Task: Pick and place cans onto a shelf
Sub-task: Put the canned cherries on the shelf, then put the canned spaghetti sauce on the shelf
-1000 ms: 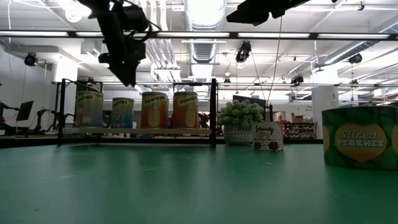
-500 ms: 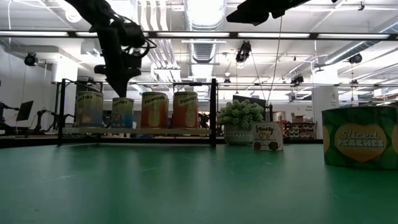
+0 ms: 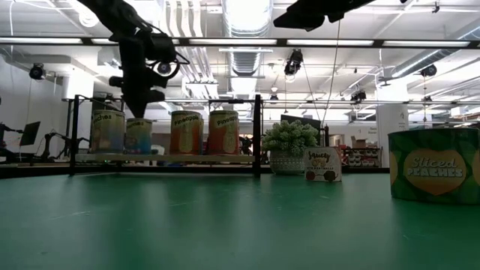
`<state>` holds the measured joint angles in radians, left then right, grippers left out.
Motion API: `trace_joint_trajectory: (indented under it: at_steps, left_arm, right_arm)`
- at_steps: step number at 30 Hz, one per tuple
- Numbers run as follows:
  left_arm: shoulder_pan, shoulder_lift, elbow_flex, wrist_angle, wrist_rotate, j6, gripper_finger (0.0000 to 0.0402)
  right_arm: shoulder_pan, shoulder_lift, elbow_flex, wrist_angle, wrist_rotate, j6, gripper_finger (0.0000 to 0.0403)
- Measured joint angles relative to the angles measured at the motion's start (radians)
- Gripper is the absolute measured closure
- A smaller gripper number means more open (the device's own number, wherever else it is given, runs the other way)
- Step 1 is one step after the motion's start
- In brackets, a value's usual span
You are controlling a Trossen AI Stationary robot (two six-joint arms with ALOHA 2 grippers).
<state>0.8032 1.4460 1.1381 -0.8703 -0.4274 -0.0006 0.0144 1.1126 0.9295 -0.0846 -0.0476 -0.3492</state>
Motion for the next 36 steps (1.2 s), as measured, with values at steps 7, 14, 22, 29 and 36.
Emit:
trace_joint_trajectory:
  at_steps: [7, 14, 22, 29, 36]
  left_arm:
    - [0.000, -0.001, 0.000, -0.071, -0.074, -0.022, 0.0401]
    - [0.000, -0.005, 0.000, -0.115, -0.081, -0.054, 0.0402]
    - [0.000, -0.007, -0.001, -0.116, -0.088, -0.061, 0.0402]
    - [-0.002, -0.019, 0.008, -0.117, -0.113, -0.072, 0.0402]
    - [-0.014, -0.072, 0.009, -0.113, -0.118, -0.089, 0.0402]
  right_arm:
    - [0.000, 0.000, 0.000, -0.007, 0.000, 0.000, 0.0075]
    - [0.000, 0.000, 0.000, -0.007, 0.000, 0.001, 0.0075]
    - [0.000, 0.000, 0.000, -0.007, 0.000, 0.000, 0.0075]
    - [0.000, 0.000, 0.000, -0.007, 0.000, 0.000, 0.0075]
    - [0.000, 0.000, 0.000, -0.007, 0.001, -0.001, 0.0075]
